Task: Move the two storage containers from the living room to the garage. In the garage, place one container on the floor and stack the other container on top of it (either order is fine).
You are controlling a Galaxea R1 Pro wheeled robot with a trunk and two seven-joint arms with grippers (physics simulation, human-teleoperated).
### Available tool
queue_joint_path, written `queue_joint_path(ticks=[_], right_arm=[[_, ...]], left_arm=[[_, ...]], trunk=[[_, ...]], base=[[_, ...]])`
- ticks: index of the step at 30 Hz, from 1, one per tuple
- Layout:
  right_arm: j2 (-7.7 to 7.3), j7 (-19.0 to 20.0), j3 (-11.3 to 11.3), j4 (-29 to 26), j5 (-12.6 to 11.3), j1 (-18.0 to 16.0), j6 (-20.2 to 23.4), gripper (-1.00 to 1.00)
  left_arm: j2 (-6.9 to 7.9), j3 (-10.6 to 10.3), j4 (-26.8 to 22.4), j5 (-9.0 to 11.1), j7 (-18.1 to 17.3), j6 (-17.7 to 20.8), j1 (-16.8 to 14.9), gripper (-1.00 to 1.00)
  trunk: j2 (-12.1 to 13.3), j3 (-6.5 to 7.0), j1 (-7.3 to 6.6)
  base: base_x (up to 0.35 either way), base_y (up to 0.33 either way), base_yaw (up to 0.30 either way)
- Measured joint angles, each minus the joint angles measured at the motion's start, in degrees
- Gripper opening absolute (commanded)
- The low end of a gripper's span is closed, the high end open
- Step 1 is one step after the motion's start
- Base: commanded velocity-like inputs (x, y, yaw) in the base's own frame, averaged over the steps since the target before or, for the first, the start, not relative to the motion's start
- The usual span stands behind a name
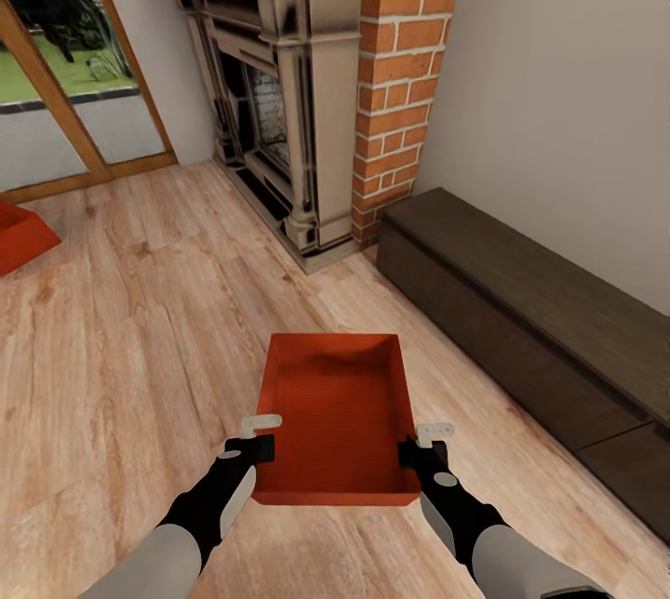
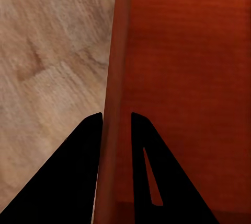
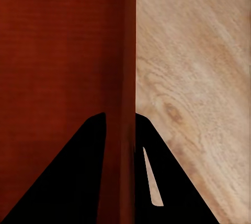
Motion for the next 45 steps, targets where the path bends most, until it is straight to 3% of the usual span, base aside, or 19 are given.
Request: queue_joint_path(ticks=[45], right_arm=[[0.06, -0.3, -0.1, -0.3, 0.7, 0.0, 0.2, -1.00]], left_arm=[[0.03, 0.0, 0.1, 0.4, 0.0, -0.3, 0.0, -1.00]], trunk=[[18.1, 8.08, -9.89]], base=[[0.000, 0.000, 0.000]])
